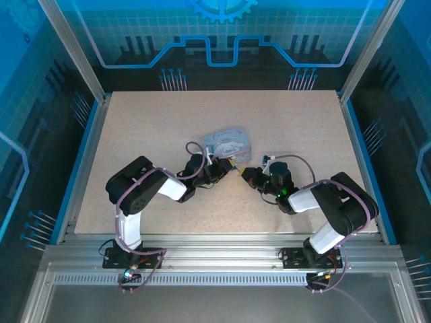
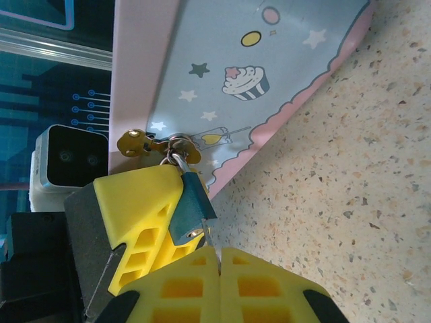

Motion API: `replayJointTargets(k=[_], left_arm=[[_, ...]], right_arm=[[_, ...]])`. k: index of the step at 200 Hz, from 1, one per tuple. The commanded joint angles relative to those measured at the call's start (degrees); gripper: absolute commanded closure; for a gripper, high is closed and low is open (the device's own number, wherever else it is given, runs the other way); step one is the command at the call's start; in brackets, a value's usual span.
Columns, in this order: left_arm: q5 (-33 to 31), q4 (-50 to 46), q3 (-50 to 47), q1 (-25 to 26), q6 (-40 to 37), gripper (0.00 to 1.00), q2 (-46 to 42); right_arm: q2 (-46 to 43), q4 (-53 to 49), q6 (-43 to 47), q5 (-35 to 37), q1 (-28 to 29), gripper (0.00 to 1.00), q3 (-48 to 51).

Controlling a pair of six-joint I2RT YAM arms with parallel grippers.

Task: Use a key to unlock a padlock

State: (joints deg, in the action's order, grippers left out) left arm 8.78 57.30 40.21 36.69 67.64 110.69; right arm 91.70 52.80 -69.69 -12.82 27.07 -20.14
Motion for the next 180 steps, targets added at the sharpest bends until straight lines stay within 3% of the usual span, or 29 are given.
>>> replayJointTargets(k=[1,72,180], left_arm=[[1.66,7.99,-0.2,0.57,2.02,1.0,0.05],[1.18,8.81,-0.33,0.58,2.24,1.0,0.31],[1.59,9.24,-0.34,0.58,2.93,1.0,0.73]], right_arm=[[0.84,2.05,-0.53,-0.47,1.82,1.0,-0.73],[-2.14,1.77,-0.79,1.38,2.42,1.0,2.8],[-4.31,0.86,-0.31,2.53,2.36,1.0,0.62]])
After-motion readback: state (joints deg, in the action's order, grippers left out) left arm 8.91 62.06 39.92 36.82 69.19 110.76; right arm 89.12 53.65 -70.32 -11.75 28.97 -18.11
